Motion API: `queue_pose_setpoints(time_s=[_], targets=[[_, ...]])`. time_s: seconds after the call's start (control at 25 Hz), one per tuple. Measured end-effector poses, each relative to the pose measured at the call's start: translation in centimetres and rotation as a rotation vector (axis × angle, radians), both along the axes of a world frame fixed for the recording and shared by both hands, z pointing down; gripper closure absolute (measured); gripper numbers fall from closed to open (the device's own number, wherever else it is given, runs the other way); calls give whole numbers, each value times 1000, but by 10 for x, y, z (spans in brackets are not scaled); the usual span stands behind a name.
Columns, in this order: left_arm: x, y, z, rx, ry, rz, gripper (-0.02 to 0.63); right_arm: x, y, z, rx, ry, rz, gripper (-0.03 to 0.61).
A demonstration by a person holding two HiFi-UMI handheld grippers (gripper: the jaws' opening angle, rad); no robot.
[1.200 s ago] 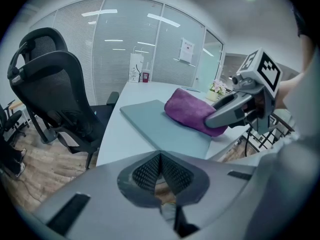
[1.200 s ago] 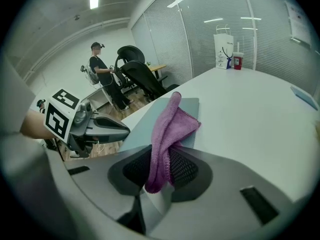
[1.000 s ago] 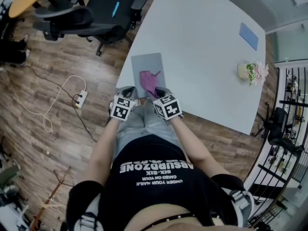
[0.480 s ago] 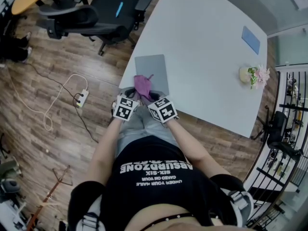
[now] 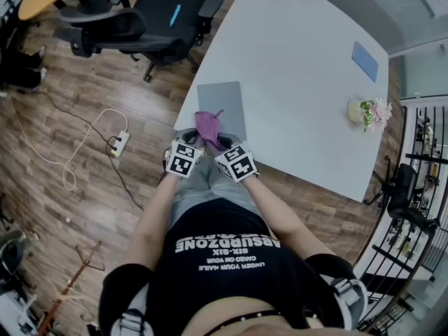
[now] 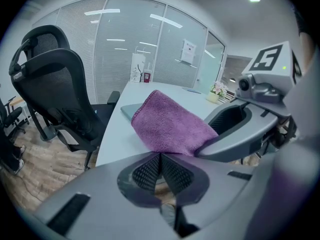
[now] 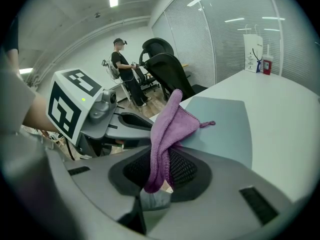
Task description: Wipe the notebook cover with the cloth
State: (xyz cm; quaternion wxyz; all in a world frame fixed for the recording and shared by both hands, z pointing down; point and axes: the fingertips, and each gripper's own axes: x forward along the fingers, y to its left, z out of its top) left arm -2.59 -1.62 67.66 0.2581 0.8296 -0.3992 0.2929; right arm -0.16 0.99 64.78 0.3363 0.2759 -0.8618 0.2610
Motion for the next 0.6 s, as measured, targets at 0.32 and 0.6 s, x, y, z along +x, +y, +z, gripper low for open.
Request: queue_pose_setpoints(time_s=[0.32, 0.6], targets=[[0, -1, 0, 5, 5, 8, 597, 0, -2, 1, 11, -10, -4, 485], [-2, 2, 0, 6, 1, 2, 597, -1, 1, 1, 14, 1, -16, 485]])
